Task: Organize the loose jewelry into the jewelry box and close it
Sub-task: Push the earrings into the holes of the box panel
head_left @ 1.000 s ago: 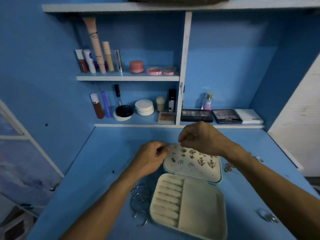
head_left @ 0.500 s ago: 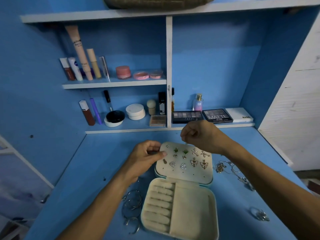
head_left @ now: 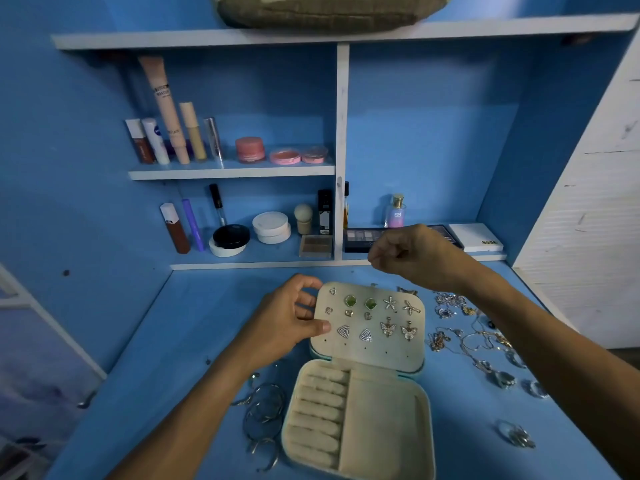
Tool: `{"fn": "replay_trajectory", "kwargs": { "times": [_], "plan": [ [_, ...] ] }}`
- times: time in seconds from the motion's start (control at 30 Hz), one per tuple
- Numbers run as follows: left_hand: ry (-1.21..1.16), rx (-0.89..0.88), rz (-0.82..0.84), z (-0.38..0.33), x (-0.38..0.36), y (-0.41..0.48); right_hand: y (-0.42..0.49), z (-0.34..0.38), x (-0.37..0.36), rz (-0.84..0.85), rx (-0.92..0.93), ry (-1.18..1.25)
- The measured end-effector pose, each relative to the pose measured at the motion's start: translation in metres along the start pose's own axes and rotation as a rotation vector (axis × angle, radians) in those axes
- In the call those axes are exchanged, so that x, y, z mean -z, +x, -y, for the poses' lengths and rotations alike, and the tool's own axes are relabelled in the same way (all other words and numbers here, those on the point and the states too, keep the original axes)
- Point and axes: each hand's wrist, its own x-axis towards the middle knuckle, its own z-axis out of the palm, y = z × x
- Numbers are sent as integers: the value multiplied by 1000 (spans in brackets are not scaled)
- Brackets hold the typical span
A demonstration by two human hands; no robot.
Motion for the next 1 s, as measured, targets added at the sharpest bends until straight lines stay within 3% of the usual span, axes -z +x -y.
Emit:
{"fn": "replay_trajectory", "kwargs": {
  "times": [0.27, 0.63, 0.8, 1.0],
  "plan": [
    [33, -41, -24, 1, -2, -10, 11, -2, 0, 37, -111, 97],
    [27, -69, -89, 4, -7, -18, 19, 2, -3, 128, -83, 2],
    [7, -150, -139, 4, -9, -29, 21, 11, 0, 218, -164, 147],
    [64, -315, -238, 18, -15, -49, 19, 26, -3, 451, -247, 237]
  ]
}}
